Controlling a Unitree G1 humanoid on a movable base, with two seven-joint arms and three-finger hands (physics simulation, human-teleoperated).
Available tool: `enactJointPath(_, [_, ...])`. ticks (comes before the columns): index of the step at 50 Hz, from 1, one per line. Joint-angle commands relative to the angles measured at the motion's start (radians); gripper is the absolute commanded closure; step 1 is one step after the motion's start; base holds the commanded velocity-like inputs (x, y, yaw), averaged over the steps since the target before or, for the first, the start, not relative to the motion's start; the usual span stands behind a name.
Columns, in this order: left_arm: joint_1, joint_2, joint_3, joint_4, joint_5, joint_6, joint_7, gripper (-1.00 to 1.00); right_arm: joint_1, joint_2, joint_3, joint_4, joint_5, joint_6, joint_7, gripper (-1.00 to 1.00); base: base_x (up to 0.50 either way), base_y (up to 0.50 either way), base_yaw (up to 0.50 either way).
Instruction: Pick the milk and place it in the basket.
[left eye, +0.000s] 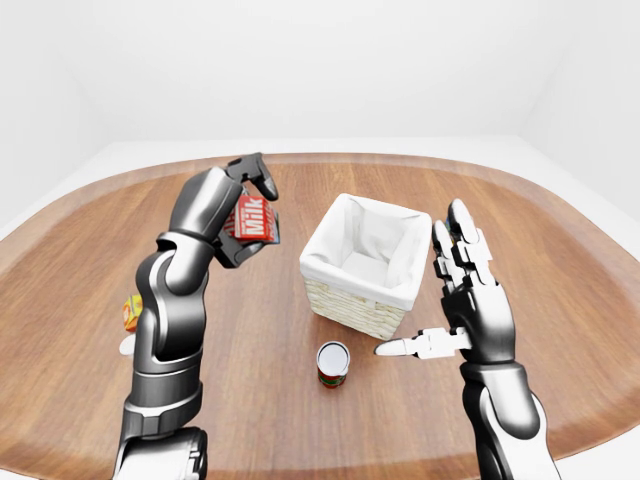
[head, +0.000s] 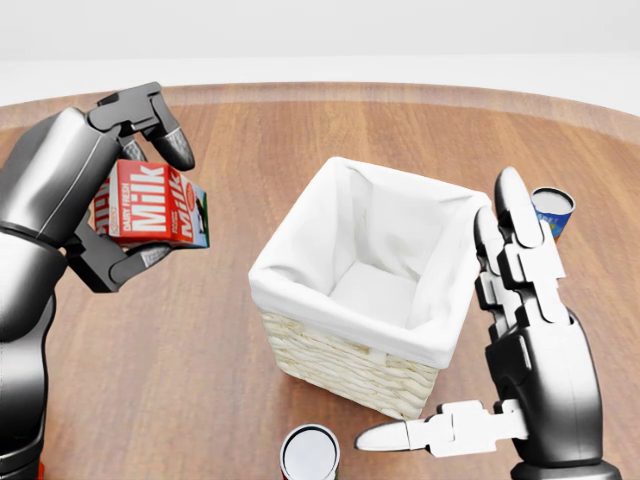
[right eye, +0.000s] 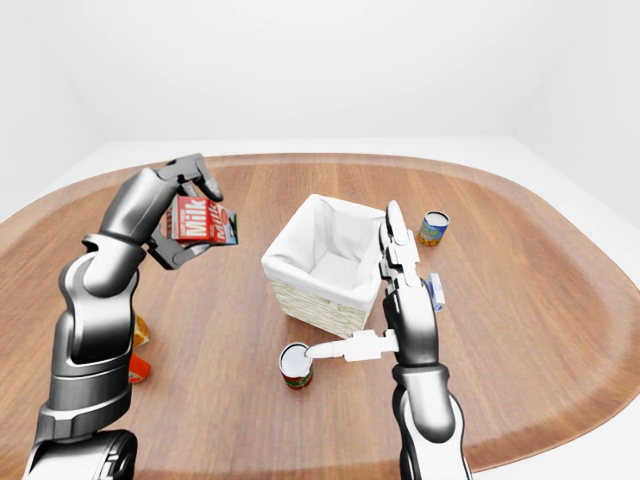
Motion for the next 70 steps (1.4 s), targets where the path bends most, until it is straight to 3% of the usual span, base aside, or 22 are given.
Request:
enactJointPath(1, [-0.038,-0.035,-0.030,-0.058,-0.003,0.000,-0.005,1.00,0.002,0.000,-0.002,-0.003,0.002,0.001,0.002,-1.00,0.00,0.00,0.00])
enactJointPath(27, [-0.096,-0.174,-0.144,-0.074,0.134,0.000,-0.072,1.00,-0.001,0.000,-0.004,0.001,0.004,0.001,0.003,-1.00,0.00,0.00,0.00])
enactJointPath(41, [-0.184,-0.215,-0.163,-0.019,0.137,0.000,-0.093,1.00,0.000,0.000,-0.007,-0.003,0.008,0.002,0.006,-1.00,0.00,0.00,0.00])
enactJointPath(60, [-0.231,-0.264,-0.196,0.099,0.131,0.000,-0.045,1.00,0.002,0.001,-0.006,-0.006,0.008,0.003,0.006,-1.00,0.00,0.00,0.00])
enactJointPath(70, [-0.300,-0.297,-0.206,0.214,0.134,0.000,-0.003,1.00,0.003,0.001,-0.008,-0.012,0.011,0.005,0.007,-1.00,0.00,0.00,0.00])
